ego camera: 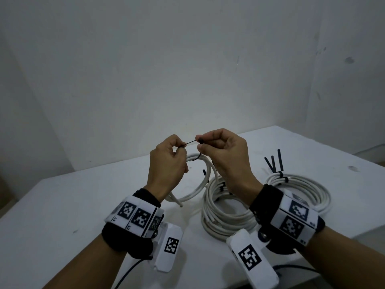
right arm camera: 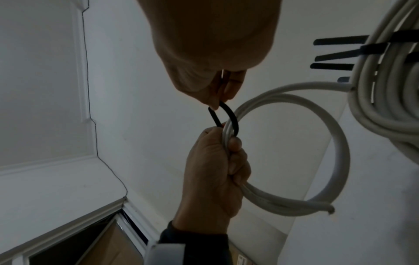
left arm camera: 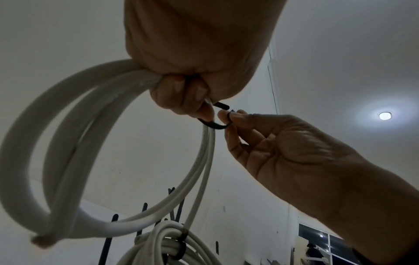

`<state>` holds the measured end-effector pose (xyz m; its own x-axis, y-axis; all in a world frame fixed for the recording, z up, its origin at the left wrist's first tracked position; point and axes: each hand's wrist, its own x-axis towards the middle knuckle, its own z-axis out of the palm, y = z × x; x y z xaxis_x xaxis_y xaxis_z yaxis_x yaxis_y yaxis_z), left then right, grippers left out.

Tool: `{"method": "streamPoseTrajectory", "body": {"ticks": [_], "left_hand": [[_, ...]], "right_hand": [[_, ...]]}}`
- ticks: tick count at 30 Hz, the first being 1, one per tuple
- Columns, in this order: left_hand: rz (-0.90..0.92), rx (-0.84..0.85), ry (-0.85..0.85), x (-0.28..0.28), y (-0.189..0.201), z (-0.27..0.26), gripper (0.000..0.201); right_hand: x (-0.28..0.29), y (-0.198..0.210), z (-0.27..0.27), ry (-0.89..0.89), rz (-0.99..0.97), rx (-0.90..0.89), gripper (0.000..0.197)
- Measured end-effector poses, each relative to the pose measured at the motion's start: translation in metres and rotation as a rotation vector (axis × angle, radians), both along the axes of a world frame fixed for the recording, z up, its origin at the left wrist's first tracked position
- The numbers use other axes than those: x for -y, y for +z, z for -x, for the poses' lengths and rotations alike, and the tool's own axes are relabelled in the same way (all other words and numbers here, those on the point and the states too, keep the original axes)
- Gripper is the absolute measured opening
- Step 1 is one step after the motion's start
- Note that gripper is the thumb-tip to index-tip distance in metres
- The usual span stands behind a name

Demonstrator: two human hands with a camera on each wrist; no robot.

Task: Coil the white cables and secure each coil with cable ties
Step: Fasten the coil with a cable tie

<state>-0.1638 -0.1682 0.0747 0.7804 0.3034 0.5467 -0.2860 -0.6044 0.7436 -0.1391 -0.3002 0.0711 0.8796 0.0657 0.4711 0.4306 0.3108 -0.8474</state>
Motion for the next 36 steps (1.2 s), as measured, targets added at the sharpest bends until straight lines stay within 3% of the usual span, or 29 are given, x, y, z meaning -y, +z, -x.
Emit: {"method": "streamPoseTrajectory", "body": {"ticks": [12,27,36], "left_hand": [[-0.037,-0.019,0.002,0.004,-0.001,0.003,0.016],[-0.138,0.071,0.052,0.002,-0.006,0.002,0.015],[-0.165,0.088,0.007,0.002,-0.008,0.003,0.012]], "right_hand": [[0.004,-0.005,-0.004,0.003,0.080,0.002,0.017],[0.009,-0.005,-0.014,-0.048,0.414,0.110,0.013],[0.015,-0.008,-0.021,0.046,0.262,0.042,0.018]]}}
